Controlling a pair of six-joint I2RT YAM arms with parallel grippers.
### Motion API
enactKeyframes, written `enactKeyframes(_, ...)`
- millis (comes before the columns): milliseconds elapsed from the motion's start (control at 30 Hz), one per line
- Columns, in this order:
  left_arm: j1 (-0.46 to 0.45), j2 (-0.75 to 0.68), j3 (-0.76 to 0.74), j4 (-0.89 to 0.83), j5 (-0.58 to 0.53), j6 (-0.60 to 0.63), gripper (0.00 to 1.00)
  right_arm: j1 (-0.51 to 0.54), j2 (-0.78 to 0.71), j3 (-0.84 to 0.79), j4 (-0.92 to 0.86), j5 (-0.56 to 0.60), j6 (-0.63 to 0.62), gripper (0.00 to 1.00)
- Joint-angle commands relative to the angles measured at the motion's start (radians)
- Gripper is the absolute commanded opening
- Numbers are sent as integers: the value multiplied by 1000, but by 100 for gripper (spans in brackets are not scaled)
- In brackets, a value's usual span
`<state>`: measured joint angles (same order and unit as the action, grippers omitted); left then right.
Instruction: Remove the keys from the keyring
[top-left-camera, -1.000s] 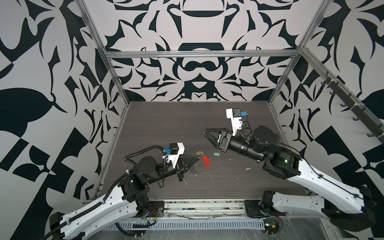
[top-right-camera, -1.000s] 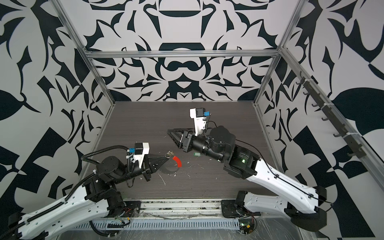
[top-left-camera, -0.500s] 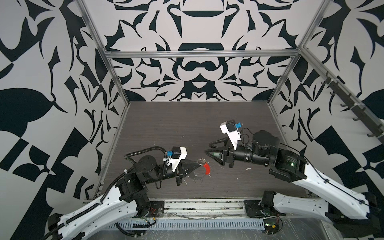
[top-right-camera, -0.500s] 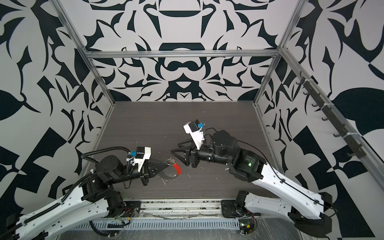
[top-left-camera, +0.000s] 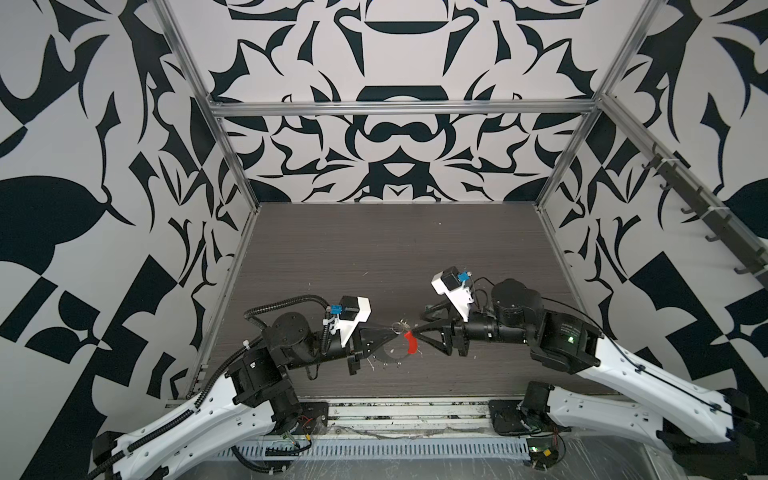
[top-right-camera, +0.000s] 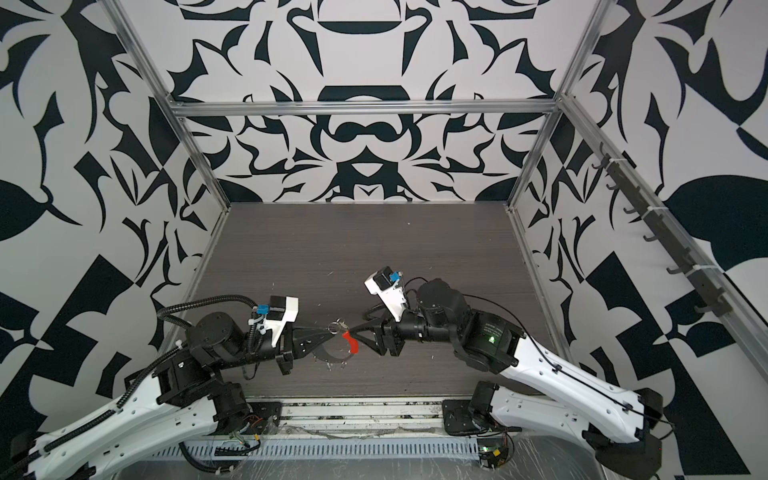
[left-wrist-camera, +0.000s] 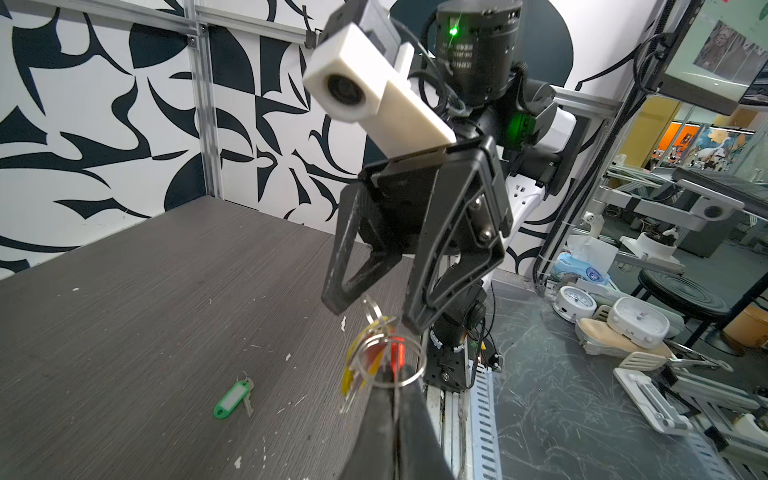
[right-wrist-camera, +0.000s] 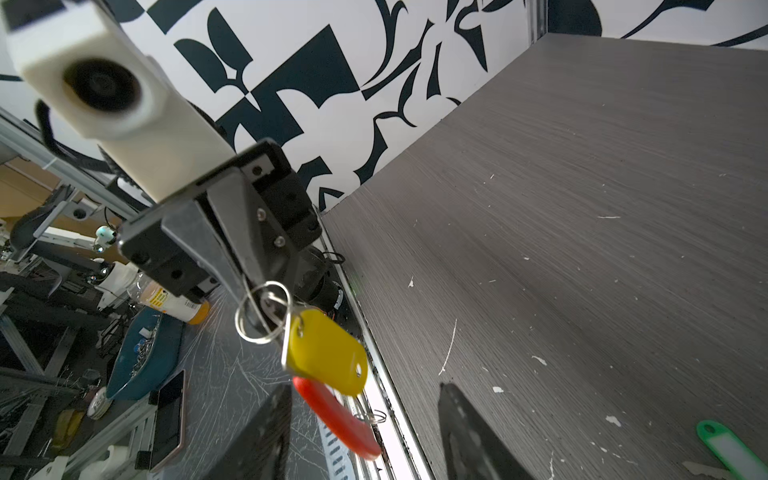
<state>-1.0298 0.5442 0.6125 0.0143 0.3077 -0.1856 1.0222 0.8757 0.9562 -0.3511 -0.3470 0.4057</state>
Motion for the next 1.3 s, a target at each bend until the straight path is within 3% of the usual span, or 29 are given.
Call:
enactKeyframes(0, -1, -7, 42, 3, 12, -9, 0, 16, -11, -2, 112, -24, -24, 59)
enactKeyframes(567, 0, -1, 37, 9, 25, -18, 0, 38, 24, 39, 139, -15, -40, 42)
enactKeyframes(1267, 0, 3, 38, 10, 39, -22, 0, 43, 23, 82, 119, -6, -52, 4)
